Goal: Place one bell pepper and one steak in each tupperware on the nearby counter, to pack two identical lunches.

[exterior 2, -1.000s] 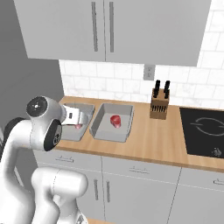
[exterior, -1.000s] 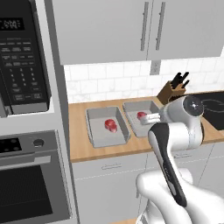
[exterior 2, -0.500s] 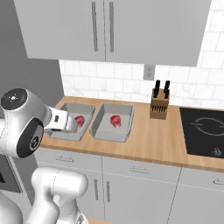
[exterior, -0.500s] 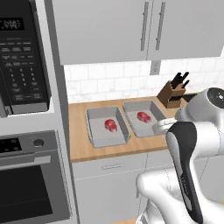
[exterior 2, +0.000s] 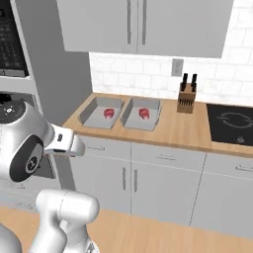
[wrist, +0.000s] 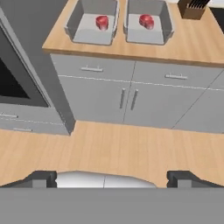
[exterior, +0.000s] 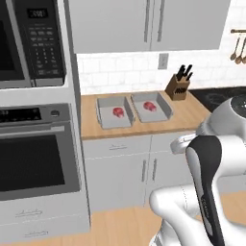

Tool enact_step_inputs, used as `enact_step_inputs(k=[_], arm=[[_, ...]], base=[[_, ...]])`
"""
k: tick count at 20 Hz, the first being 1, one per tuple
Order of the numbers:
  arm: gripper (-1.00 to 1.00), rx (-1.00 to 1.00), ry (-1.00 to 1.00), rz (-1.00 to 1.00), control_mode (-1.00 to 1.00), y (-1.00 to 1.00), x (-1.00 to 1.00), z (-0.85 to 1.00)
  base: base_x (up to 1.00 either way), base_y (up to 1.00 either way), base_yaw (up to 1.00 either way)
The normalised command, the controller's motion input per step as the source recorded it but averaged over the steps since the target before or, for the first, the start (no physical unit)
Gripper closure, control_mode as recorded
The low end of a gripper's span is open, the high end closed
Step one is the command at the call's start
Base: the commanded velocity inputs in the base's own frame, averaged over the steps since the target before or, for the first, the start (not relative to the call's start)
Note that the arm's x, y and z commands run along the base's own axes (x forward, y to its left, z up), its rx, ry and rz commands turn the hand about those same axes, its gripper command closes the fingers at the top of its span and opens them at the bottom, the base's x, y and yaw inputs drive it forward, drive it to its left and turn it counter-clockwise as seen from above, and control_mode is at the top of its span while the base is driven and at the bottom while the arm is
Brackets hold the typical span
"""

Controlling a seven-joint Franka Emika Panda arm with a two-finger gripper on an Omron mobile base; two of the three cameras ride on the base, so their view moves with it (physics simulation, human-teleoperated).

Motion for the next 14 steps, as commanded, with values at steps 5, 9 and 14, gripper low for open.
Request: enact_step_inputs(k=[5, 9, 14], arm=[[-1.00, 0.00, 0.00, 0.00, 1.00, 0.00, 0.00, 0.00], [-1.00, 0.00, 0.00, 0.00, 1.00, 0.00, 0.00, 0.00], [-1.00, 0.00, 0.00, 0.00, 1.00, 0.00, 0.00, 0.00]], base=[[-0.83, 0.30, 0.57], [-0.29, 0.58, 0.77], [-0.04, 0.85, 0.81]])
